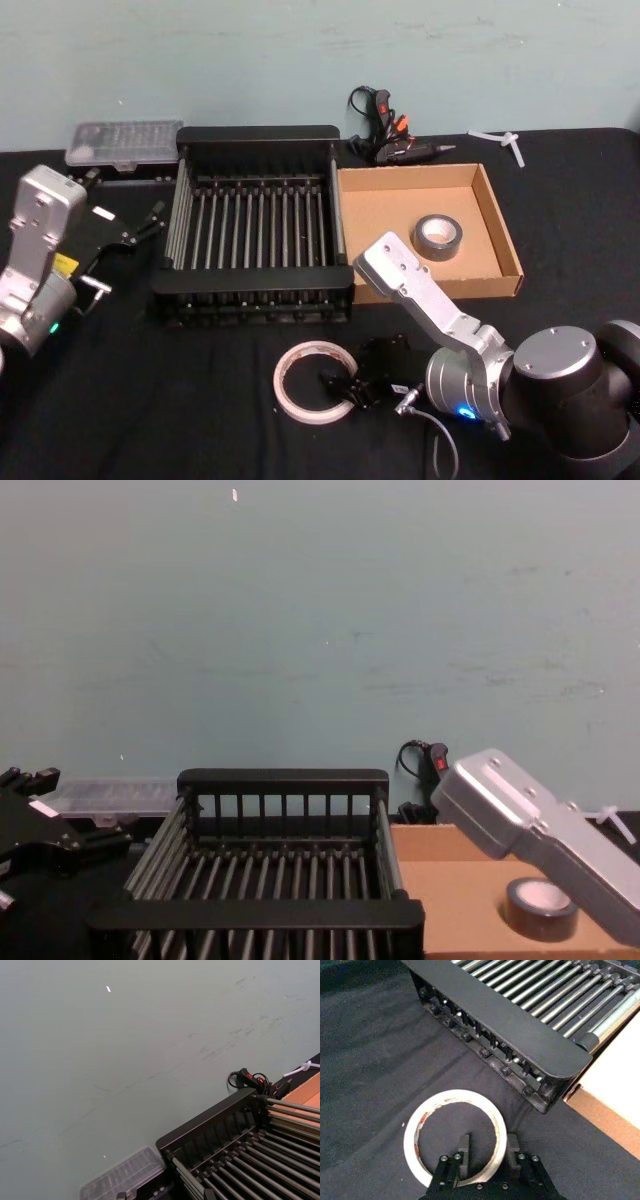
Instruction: Pick up the white tape and place it into the black box , Pick up the silver tape and place it into the brown box.
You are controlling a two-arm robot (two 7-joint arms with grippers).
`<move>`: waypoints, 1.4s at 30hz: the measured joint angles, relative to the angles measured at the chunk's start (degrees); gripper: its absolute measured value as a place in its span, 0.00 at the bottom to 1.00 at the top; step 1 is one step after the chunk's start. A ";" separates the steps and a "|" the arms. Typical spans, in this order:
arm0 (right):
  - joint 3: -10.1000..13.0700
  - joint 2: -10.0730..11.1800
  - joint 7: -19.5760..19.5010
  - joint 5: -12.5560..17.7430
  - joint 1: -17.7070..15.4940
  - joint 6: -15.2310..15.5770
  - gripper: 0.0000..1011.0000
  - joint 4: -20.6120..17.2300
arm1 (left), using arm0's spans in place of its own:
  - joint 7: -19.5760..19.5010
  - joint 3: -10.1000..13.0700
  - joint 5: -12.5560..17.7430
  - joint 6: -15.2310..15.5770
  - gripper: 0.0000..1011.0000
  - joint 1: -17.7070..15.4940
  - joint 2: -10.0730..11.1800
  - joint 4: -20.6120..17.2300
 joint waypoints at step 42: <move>1.19 1.07 1.09 2.50 0.22 -1.41 0.10 -2.45 | 0.00 0.00 0.00 0.00 0.99 0.00 0.00 0.00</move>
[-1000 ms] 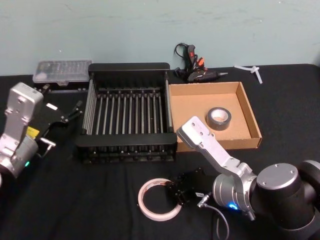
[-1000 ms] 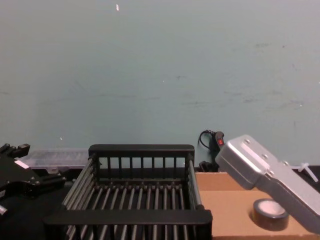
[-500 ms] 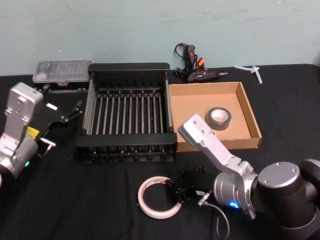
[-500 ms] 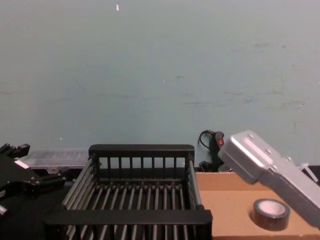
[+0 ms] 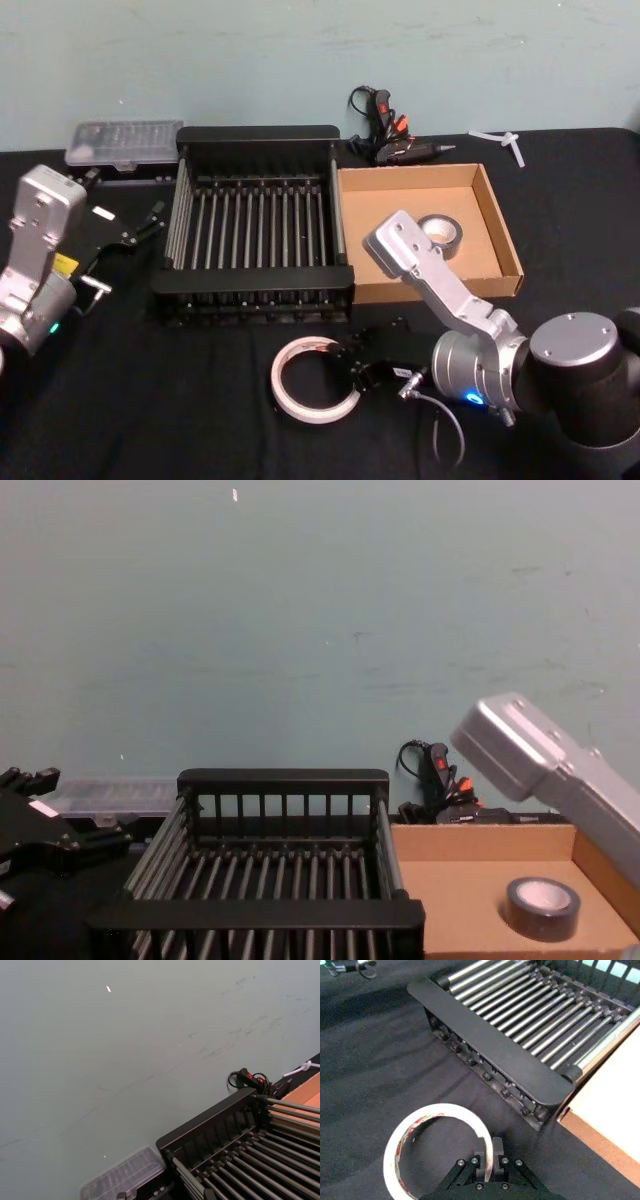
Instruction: Pick up the white tape and place it into the black box , Pick up the silver tape and place it into the brown box.
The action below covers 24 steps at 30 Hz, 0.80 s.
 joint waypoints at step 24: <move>0.95 3.28 0.52 3.96 0.76 -6.00 0.10 -4.75 | 0.00 0.00 0.00 0.00 0.99 0.00 0.00 0.00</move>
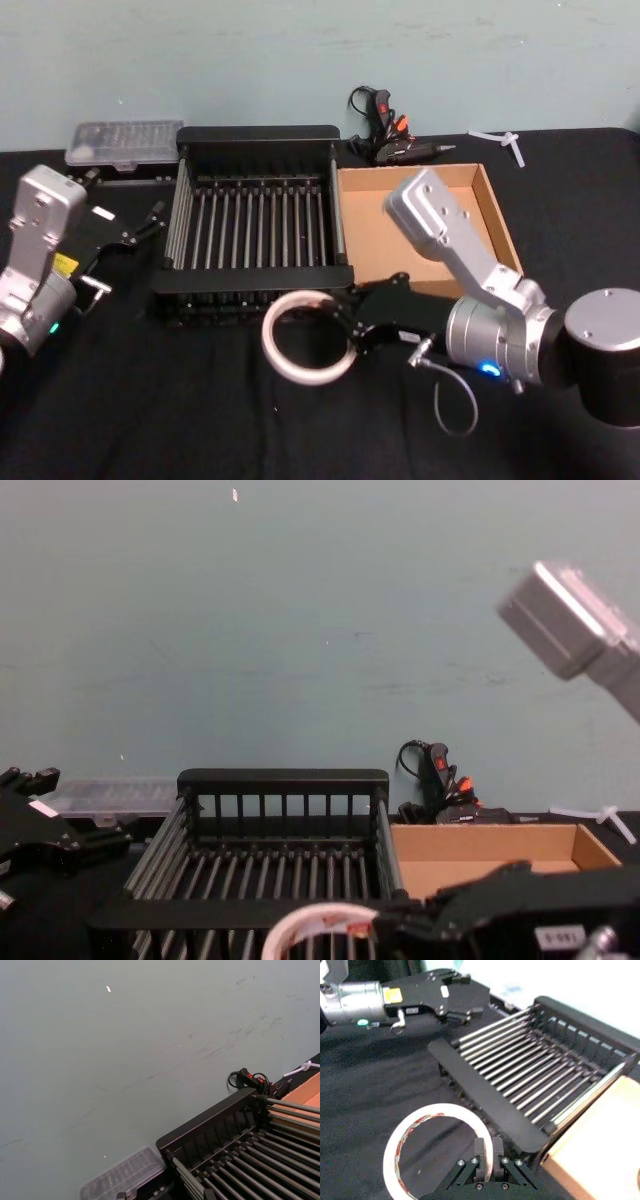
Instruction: Pick up the white tape and place it into the black box , Pick up the silver tape and place it into the brown box.
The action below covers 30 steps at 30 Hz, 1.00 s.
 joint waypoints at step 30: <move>-0.58 -4.19 -5.29 -1.48 11.72 -6.18 0.10 11.68 | 0.00 0.00 0.00 0.00 0.99 0.00 0.00 0.00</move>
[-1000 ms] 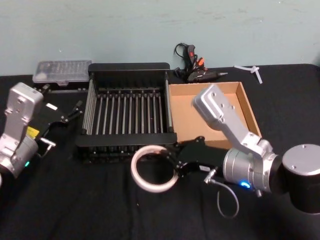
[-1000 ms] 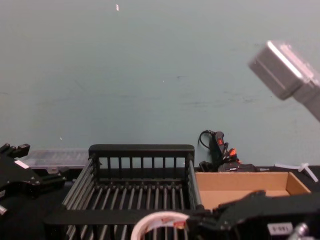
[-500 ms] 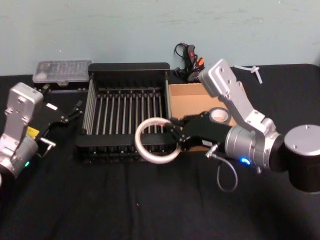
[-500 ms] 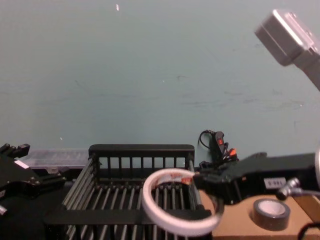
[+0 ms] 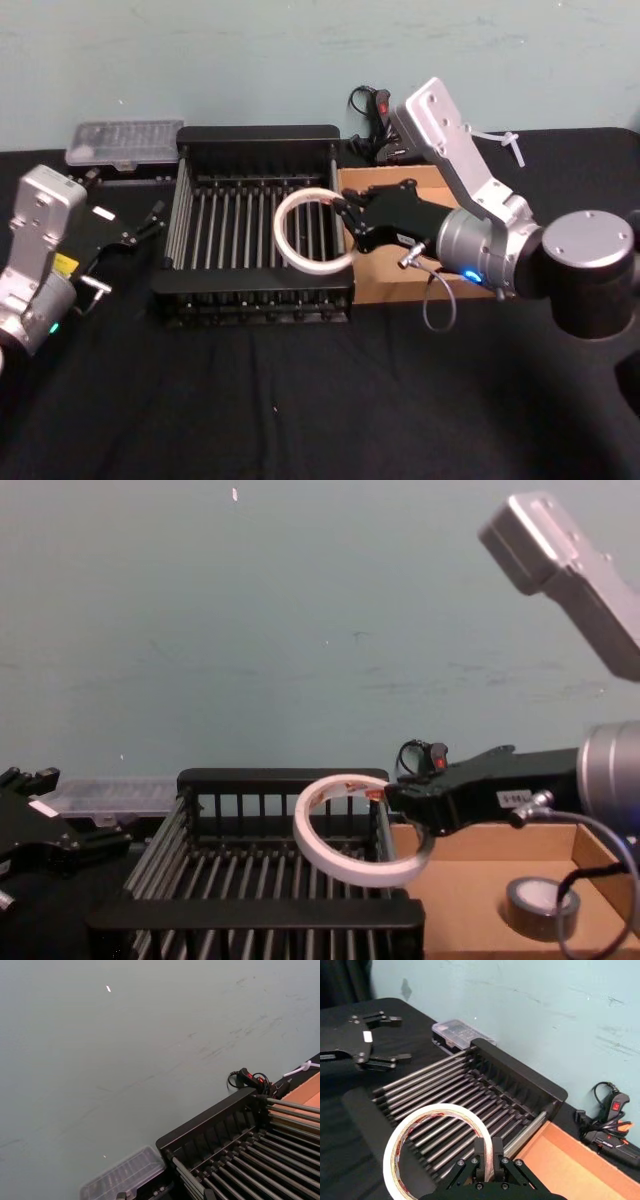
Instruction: Pick up the white tape and place it into the black box , Pick up the silver tape and place it into the brown box.
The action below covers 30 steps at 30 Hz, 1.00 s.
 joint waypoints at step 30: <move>-2.13 -11.01 -8.11 -10.98 8.31 -16.77 0.10 21.91 | -0.01 0.00 0.00 0.00 0.99 0.00 0.00 0.00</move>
